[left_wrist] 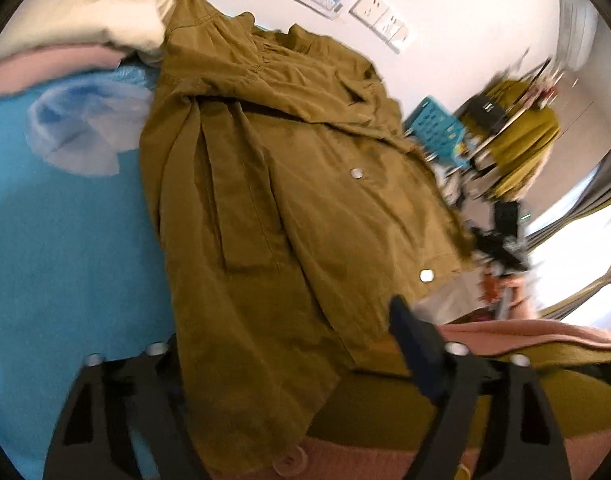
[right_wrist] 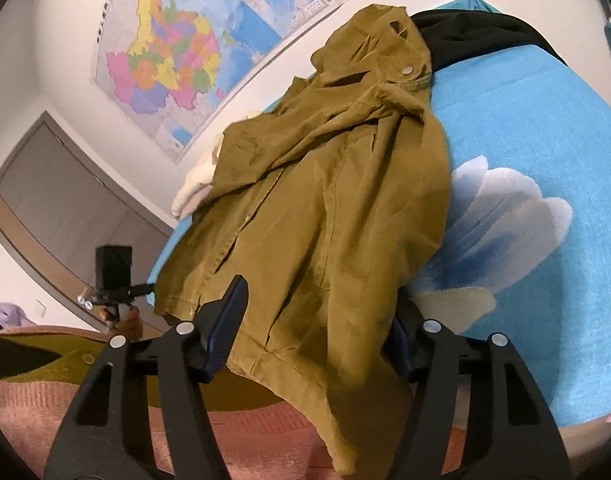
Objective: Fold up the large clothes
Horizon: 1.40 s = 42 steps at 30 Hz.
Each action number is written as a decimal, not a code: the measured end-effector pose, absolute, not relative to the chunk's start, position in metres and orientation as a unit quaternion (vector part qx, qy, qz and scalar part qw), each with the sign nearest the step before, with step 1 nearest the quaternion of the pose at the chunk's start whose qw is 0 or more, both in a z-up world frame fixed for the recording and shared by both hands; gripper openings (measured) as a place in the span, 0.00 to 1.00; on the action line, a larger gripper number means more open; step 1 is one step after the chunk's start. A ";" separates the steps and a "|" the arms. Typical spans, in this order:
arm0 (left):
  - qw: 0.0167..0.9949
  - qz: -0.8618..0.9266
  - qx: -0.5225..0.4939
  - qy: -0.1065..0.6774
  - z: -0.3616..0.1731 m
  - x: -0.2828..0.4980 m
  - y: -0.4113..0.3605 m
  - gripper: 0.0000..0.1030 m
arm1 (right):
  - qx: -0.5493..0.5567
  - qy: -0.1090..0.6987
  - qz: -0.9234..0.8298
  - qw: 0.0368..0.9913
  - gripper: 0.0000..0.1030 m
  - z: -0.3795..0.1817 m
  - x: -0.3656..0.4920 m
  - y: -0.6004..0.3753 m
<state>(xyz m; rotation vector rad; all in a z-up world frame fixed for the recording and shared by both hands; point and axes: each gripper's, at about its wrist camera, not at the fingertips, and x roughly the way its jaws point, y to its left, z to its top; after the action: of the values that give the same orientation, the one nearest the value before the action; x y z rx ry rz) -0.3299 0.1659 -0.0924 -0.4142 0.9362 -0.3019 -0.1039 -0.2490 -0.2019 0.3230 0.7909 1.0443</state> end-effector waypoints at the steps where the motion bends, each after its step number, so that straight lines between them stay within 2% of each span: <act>1: 0.865 -0.127 -0.182 0.450 -0.092 -0.327 0.162 0.51 | 0.149 0.369 0.482 0.781 0.49 -0.204 -0.104 -0.248; 2: 0.867 -0.112 -0.176 0.452 -0.092 -0.325 0.161 0.46 | 0.156 0.374 0.481 0.777 0.44 -0.206 -0.103 -0.248; 3: 0.869 -0.090 -0.173 0.456 -0.091 -0.323 0.162 0.32 | 0.166 0.377 0.480 0.774 0.34 -0.208 -0.102 -0.249; 4: 0.867 -0.075 -0.179 0.458 -0.092 -0.322 0.164 0.26 | 0.177 0.379 0.480 0.771 0.22 -0.210 -0.101 -0.252; 5: 0.868 -0.067 -0.190 0.454 -0.091 -0.323 0.167 0.21 | 0.199 0.378 0.481 0.766 0.16 -0.212 -0.100 -0.256; 7: 0.870 -0.061 -0.198 0.446 -0.086 -0.326 0.170 0.07 | 0.230 0.367 0.488 0.758 0.11 -0.210 -0.101 -0.263; 15: 0.893 -0.090 -0.244 0.367 -0.031 -0.352 0.192 0.06 | 0.219 0.259 0.552 0.761 0.09 -0.135 -0.158 -0.273; 19: 0.904 -0.099 -0.253 0.329 -0.011 -0.376 0.206 0.06 | 0.223 0.235 0.565 0.759 0.09 -0.120 -0.184 -0.285; 25: 0.890 -0.101 -0.277 0.347 -0.027 -0.371 0.216 0.06 | 0.244 0.270 0.541 0.758 0.09 -0.138 -0.182 -0.287; 29: 0.880 -0.104 -0.290 0.361 -0.033 -0.353 0.222 0.06 | 0.254 0.252 0.542 0.761 0.09 -0.125 -0.179 -0.284; 35: 0.880 -0.103 -0.290 0.361 -0.004 -0.329 0.238 0.07 | 0.298 0.231 0.537 0.755 0.09 -0.108 -0.149 -0.289; 42: 0.892 -0.100 -0.245 0.367 0.030 -0.282 0.243 0.07 | 0.303 0.218 0.531 0.761 0.08 -0.082 -0.114 -0.277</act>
<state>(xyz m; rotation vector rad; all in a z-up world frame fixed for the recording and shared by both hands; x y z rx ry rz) -0.2818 0.2435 0.0299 -0.5095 0.7624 -0.2074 -0.1137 -0.2772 -0.0819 0.6586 0.4738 1.1554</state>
